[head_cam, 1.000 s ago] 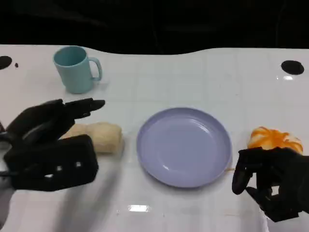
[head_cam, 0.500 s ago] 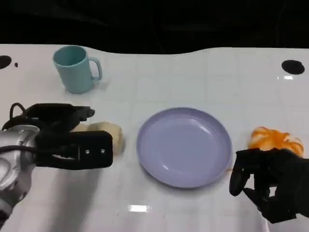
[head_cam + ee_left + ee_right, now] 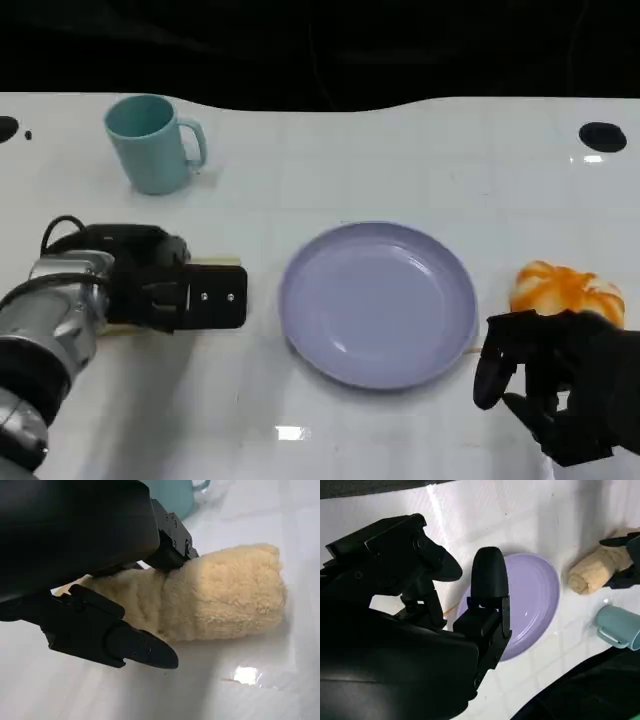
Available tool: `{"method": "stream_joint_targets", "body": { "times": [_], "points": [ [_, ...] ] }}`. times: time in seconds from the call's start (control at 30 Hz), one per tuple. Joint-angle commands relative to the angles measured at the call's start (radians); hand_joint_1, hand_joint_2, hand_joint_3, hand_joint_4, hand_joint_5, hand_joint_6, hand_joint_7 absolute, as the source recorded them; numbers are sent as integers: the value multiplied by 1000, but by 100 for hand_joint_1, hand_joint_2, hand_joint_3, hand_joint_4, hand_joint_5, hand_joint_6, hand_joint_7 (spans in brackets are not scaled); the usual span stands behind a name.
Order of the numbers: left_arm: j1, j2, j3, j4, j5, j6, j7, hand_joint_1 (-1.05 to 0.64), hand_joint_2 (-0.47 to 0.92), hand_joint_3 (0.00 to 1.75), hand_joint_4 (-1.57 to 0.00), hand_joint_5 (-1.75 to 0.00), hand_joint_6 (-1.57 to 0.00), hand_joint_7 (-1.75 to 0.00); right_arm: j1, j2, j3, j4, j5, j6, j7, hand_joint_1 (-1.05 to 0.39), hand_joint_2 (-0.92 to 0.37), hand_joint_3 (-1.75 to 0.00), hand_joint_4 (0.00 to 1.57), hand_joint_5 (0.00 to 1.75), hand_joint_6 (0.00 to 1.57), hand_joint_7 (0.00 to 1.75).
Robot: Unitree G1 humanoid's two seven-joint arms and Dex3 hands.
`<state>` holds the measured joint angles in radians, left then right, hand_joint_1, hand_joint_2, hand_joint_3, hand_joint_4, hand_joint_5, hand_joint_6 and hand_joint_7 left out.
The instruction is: Grasp the towel on the left side of the plate with the left hand and place it into the plate.
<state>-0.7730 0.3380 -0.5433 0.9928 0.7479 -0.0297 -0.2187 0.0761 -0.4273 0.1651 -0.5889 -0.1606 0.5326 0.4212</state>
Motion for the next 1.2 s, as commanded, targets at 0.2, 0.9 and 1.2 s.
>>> {"method": "stream_joint_targets", "body": {
  "times": [0.2, 0.9, 1.2],
  "points": [
    [35, 9, -8, 81, 10, -147, 352, -21, 92, 16, -84, -164, -88, -102, 3, -14, -17, -12, 5, 7, 1, 0, -59, -103, 71, 175, 70, 140],
    [154, -47, 135, -403, -112, -12, 381, -21, 69, 70, -87, -175, -57, -175, 6, -16, -22, -6, 11, -2, 6, 0, -58, -105, 71, 174, 69, 141],
    [146, -119, 88, -579, -84, 51, 254, -22, 59, 82, -89, -175, -60, -174, 6, -15, -15, -13, 9, 7, 6, 1, -58, -107, 71, 174, 69, 142]
  ]
}}
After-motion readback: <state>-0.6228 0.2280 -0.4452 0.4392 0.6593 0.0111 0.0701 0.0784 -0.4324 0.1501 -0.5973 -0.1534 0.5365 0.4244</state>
